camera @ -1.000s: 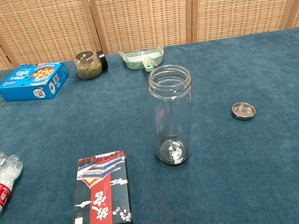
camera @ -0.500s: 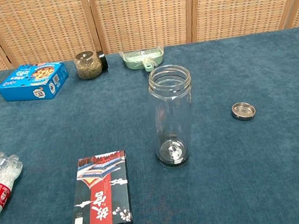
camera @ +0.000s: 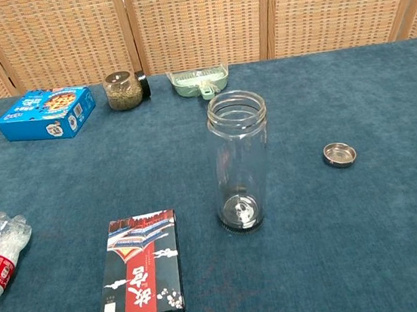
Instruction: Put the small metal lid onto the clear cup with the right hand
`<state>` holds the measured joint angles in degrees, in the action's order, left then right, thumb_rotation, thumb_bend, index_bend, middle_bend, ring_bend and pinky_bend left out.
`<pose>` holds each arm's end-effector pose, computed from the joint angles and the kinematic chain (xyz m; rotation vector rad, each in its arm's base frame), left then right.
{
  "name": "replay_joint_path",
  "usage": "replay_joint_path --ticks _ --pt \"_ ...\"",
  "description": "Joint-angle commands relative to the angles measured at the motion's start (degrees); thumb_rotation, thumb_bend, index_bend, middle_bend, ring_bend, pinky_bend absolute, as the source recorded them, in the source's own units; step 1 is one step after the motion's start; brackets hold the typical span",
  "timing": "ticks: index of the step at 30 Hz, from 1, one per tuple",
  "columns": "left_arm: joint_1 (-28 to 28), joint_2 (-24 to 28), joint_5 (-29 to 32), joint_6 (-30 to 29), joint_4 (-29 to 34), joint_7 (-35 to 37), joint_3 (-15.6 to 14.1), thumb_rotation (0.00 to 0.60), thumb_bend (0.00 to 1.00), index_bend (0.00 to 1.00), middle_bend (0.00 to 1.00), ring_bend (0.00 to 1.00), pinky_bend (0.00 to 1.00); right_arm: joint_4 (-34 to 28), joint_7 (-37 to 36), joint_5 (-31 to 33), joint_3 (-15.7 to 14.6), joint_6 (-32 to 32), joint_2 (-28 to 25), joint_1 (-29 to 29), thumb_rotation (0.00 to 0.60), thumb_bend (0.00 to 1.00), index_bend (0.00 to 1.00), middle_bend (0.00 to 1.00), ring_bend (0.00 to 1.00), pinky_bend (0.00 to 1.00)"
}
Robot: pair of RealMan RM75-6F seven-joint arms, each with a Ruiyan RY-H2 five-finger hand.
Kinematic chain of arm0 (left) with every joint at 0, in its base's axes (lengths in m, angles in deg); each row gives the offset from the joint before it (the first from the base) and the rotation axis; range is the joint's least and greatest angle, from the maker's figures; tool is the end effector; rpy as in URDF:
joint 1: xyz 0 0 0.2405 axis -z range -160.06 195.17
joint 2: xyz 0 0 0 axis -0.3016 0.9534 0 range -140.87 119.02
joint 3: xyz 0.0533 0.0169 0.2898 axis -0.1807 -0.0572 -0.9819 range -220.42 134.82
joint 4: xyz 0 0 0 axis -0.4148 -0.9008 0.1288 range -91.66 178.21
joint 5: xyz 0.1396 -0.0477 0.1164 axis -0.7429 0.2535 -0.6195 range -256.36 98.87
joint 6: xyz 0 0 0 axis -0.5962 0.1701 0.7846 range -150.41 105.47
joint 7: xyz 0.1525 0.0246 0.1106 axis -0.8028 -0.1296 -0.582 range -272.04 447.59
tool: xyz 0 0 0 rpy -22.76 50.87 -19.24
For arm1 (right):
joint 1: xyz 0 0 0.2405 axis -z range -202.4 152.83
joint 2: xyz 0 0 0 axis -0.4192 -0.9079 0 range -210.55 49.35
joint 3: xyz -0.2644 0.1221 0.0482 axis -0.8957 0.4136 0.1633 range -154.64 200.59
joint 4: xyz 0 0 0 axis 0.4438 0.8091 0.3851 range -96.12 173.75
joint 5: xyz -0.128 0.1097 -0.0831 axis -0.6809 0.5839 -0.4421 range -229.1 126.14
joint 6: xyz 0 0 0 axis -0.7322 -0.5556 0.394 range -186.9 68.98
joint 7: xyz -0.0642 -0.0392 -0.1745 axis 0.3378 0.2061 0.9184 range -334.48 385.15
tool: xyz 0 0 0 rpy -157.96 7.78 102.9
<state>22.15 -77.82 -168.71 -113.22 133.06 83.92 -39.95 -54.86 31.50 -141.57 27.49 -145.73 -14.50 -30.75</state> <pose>-0.3242 0.2256 0.1950 -1.3991 -0.7566 -0.9522 -0.3089 -0.2382 0.1878 1.4381 -0.7781 0.9597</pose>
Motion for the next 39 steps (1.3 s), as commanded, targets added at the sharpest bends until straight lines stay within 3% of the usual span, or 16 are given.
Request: replay_joint_path --ticks 1,14,21,32,39 --pt "0.1 -0.1 0.0 0.1 0.0 -0.4 0.0 0.6 0.3 0.0 0.0 0.0 0.0 -2.1 1.3 0.6 1.1 3.0 -0.7 -2.3 0.6 0.17 0.28 0.0 0.0 0.24" --pt "0.5 -0.5 0.3 1.1 -0.2 -0.7 -0.1 0.6 0.3 0.0 0.0 0.0 0.0 -9.0 13.2 10.5 6.6 16.5 0.9 -12.4 0.6 0.21 0.39 0.07 0.0 0.3" --pt "0.8 -0.8 0.6 1.9 -0.6 -0.9 0.0 0.6 0.3 0.0 0.0 0.0 0.0 -7.6 19.7 16.4 7.3 21.7 4.8 -16.8 0.6 0.31 0.42 0.09 0.0 0.32" --pt "1.0 -1.2 0.2 2.1 -0.8 -1.4 -0.2 0.6 0.3 0.0 0.0 0.0 0.0 -3.8 24.3 24.7 8.3 26.1 10.7 -22.4 0.6 0.34 0.43 0.1 0.0 0.34" --pt "1.2 -1.3 0.4 2.4 -1.1 -1.5 -0.2 0.6 0.3 0.0 0.0 0.0 0.0 -1.1 26.4 28.2 8.7 27.3 13.7 -25.5 0.6 0.4 0.45 0.12 0.0 0.36"
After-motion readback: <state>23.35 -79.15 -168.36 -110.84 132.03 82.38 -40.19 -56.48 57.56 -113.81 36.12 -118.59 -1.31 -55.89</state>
